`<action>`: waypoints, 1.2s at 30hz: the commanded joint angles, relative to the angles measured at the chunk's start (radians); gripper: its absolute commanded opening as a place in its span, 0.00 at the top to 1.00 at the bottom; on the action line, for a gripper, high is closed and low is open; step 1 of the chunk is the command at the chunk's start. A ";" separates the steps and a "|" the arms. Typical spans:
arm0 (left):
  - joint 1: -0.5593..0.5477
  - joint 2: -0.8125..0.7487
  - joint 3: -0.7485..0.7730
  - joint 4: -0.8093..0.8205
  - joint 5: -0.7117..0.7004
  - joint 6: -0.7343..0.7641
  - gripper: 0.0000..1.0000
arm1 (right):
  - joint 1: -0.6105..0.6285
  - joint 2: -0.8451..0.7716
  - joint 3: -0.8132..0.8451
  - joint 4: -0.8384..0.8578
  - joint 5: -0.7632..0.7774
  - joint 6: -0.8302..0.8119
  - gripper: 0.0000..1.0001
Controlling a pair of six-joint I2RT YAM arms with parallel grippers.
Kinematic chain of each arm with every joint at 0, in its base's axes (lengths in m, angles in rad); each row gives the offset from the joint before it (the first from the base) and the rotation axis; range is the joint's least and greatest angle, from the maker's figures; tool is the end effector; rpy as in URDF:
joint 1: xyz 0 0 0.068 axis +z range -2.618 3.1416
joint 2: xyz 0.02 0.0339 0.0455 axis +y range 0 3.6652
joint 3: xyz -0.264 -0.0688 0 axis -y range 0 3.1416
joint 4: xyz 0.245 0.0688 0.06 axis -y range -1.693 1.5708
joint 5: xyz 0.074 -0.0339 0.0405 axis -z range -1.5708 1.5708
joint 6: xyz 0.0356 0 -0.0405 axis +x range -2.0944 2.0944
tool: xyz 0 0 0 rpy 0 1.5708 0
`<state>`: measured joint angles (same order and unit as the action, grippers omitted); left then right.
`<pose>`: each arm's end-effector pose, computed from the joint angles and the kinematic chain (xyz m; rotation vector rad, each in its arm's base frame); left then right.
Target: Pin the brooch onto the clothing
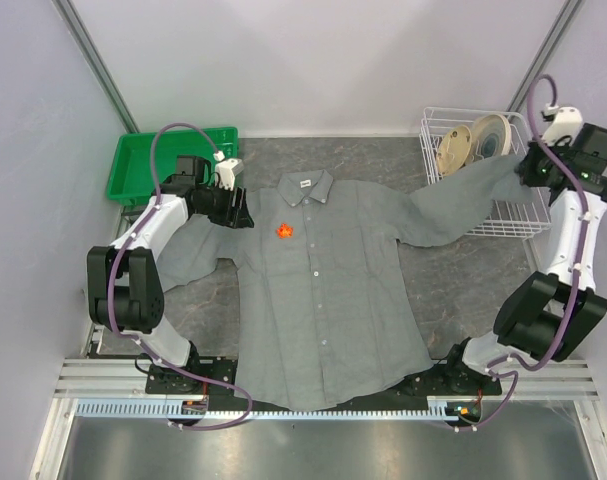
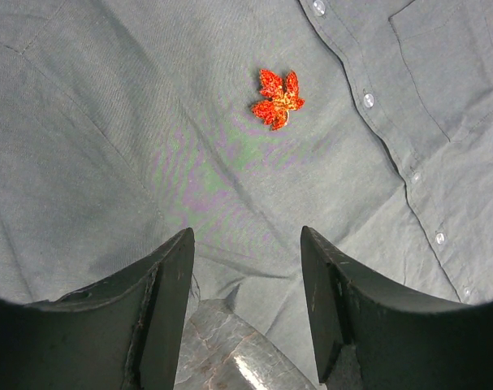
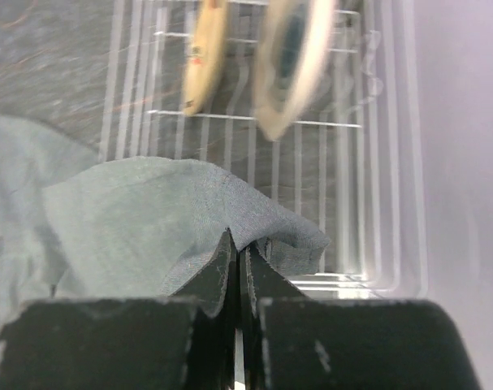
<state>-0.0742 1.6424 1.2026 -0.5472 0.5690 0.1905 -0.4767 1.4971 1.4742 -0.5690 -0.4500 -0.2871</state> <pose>0.3411 -0.0446 0.2400 0.5368 2.4007 -0.6726 0.3047 -0.1399 0.3720 -0.0556 2.0966 0.0289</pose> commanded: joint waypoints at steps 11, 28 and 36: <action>0.002 0.013 0.005 0.029 -0.035 0.004 0.38 | -0.105 0.006 -0.153 0.080 0.365 -0.010 1.00; 0.002 0.036 0.031 0.024 -0.024 0.006 0.38 | -0.126 0.121 -0.247 0.238 0.539 -0.017 0.94; 0.004 0.036 0.032 0.018 -0.029 0.007 0.38 | -0.125 0.183 -0.193 0.221 0.557 -0.023 0.50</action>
<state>-0.0738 1.6764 1.2030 -0.5438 0.5407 0.1909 -0.5976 1.6615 1.2228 -0.3702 0.0769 -0.3065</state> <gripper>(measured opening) 0.616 0.352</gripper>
